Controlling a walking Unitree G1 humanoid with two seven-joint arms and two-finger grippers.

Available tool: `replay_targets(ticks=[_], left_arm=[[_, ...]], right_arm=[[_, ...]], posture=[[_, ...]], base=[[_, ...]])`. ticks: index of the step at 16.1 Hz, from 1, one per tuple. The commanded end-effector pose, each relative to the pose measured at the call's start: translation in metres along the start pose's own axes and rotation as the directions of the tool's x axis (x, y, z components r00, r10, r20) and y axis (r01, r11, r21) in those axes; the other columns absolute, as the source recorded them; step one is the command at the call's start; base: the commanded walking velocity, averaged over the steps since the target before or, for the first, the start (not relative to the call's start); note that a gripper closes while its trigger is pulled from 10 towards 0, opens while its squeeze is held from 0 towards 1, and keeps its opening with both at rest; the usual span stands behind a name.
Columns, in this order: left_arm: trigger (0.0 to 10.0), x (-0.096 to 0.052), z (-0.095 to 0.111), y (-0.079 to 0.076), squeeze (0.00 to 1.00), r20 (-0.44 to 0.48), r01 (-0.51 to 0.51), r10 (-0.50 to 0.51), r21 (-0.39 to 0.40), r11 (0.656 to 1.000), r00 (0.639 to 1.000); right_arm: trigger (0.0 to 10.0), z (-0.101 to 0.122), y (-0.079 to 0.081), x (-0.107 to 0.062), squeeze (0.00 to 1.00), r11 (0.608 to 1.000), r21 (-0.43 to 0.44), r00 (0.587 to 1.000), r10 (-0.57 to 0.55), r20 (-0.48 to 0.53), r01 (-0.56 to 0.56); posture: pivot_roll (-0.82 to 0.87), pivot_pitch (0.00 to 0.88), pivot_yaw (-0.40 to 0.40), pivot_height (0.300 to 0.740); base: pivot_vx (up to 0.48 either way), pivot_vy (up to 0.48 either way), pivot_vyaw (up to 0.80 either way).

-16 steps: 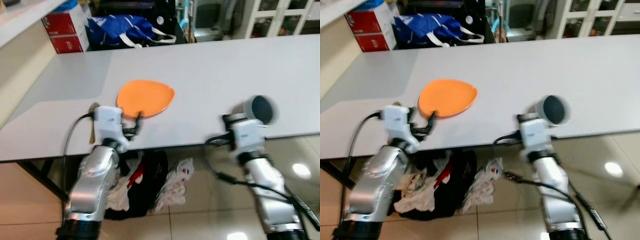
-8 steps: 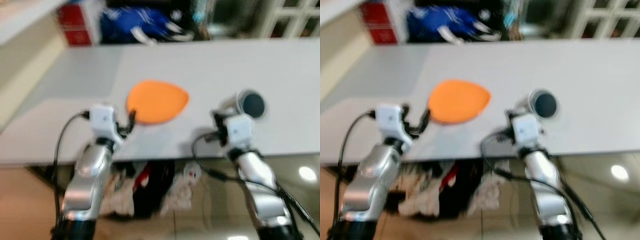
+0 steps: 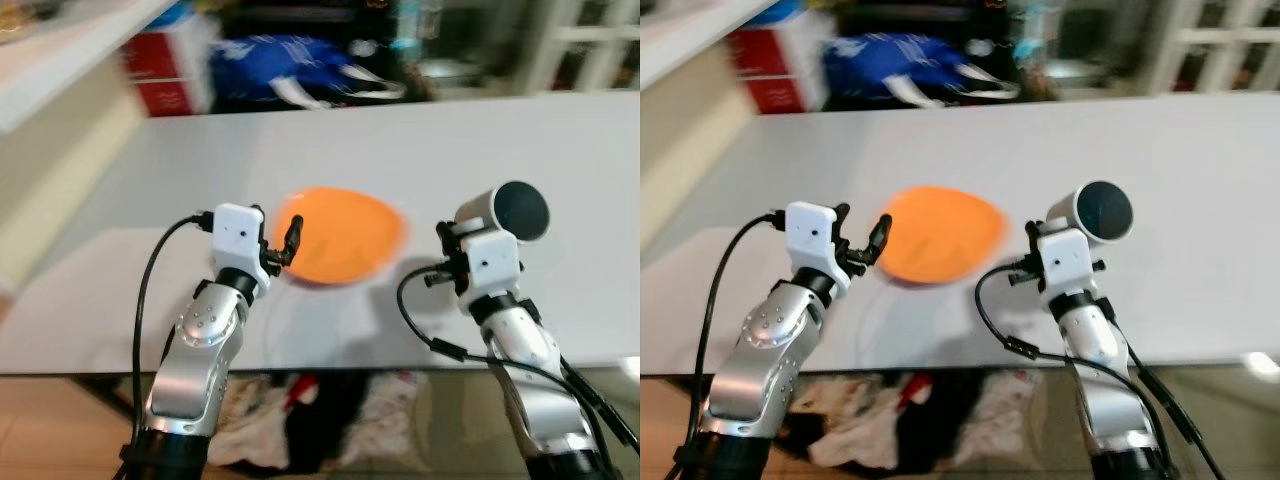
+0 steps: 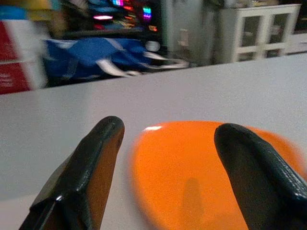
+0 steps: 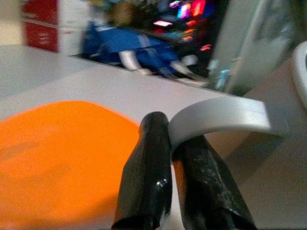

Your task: Setting the table

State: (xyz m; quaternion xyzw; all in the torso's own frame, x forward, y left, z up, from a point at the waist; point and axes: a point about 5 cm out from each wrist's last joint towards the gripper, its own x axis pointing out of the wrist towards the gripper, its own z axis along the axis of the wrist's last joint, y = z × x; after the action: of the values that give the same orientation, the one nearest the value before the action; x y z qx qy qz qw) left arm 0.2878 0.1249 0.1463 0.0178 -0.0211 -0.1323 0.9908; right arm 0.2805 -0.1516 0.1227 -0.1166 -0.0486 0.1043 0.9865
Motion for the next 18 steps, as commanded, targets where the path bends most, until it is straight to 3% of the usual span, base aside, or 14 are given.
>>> replay_targets(ticks=[1,15,18], left_arm=[[10.0,0.0008,0.0030,0.0000,0.00,0.011,-0.004,0.004,0.002,1.000,1.000],[10.0,-0.0008,0.0008,-0.0018,0.00,0.000,0.008,-0.008,0.001,1.000,1.000],[10.0,-0.0033,0.0034,-0.0059,0.00,0.021,0.021,-0.021,-0.028,0.999,1.000]], right_arm=[[10.0,0.0006,-0.0015,0.0010,0.00,1.000,-0.017,1.000,-0.002,-0.004,0.002],[10.0,-0.0013,-0.0020,-0.0001,0.00,1.000,-0.030,1.000,-0.008,-0.015,0.008],[10.0,0.0074,-0.0049,0.0033,0.00,1.000,-0.030,1.000,0.001,-0.002,-0.001]], posture=[[-0.15,0.000,0.073,0.740],[-0.15,0.000,0.078,0.740],[-0.15,0.000,0.075,0.740]], base=[[0.000,0.000,0.00],[0.303,-0.323,0.00],[0.195,-0.251,0.00]])
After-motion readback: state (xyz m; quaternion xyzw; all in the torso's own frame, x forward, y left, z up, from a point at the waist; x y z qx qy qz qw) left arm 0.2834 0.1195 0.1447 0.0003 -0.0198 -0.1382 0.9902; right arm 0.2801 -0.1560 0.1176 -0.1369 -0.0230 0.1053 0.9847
